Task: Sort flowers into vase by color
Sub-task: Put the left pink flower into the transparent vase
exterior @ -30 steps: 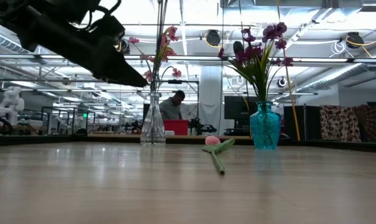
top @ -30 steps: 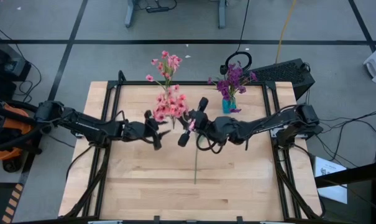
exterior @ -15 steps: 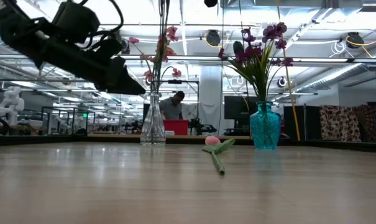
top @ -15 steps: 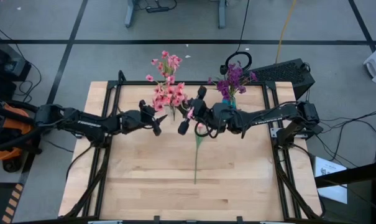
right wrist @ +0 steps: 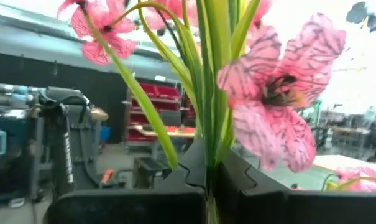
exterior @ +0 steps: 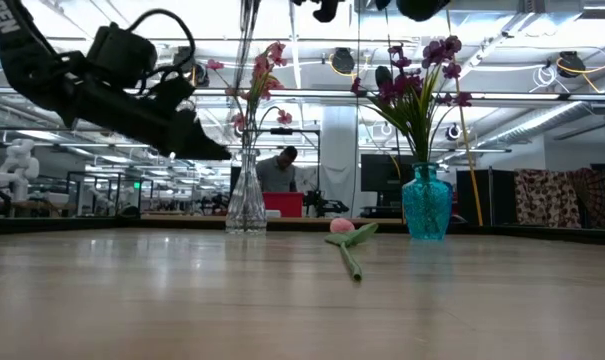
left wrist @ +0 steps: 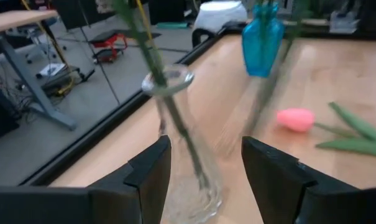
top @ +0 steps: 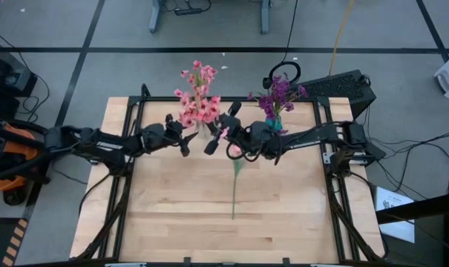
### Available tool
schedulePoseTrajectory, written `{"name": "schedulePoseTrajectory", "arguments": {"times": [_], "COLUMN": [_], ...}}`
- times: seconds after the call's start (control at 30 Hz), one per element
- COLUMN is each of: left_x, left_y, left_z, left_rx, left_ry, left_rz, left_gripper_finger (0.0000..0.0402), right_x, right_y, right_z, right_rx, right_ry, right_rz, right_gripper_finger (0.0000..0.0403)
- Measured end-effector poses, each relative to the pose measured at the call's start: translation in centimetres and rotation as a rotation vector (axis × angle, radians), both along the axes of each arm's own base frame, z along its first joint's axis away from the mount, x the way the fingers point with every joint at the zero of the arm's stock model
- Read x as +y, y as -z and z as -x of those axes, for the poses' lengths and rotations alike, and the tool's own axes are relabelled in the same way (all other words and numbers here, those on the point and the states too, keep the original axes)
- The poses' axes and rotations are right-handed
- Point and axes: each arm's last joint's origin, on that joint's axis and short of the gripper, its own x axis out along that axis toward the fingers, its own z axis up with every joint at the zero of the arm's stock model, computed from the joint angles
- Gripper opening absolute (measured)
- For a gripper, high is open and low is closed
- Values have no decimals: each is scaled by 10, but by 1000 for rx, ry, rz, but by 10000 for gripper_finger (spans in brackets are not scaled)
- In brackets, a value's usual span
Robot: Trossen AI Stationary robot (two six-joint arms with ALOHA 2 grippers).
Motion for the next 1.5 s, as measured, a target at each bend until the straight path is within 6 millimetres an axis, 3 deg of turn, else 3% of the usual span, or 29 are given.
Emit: {"name": "schedulePoseTrajectory", "arguments": {"times": [0.2, 0.5, 1.0, 1.5], "left_x": [10, 20, 45, 49], "left_y": [10, 19, 24, 27], "left_z": [-4, -7, -13, -16], "left_rx": [-4, -39, -87, -77], "left_ry": [15, 37, 111, 124], "left_rz": [6, 15, 58, 72], "left_gripper_finger": [203, 203, 203, 202], "right_x": [-5, -1, -23, -36], "right_y": [2, -19, -16, -12], "right_z": [0, 14, 13, 12], "right_rx": [4, 23, 29, 44], "right_ry": [129, 140, 138, 105], "right_rz": [29, 65, 23, -22], "right_gripper_finger": [0, 0, 0, 0]}}
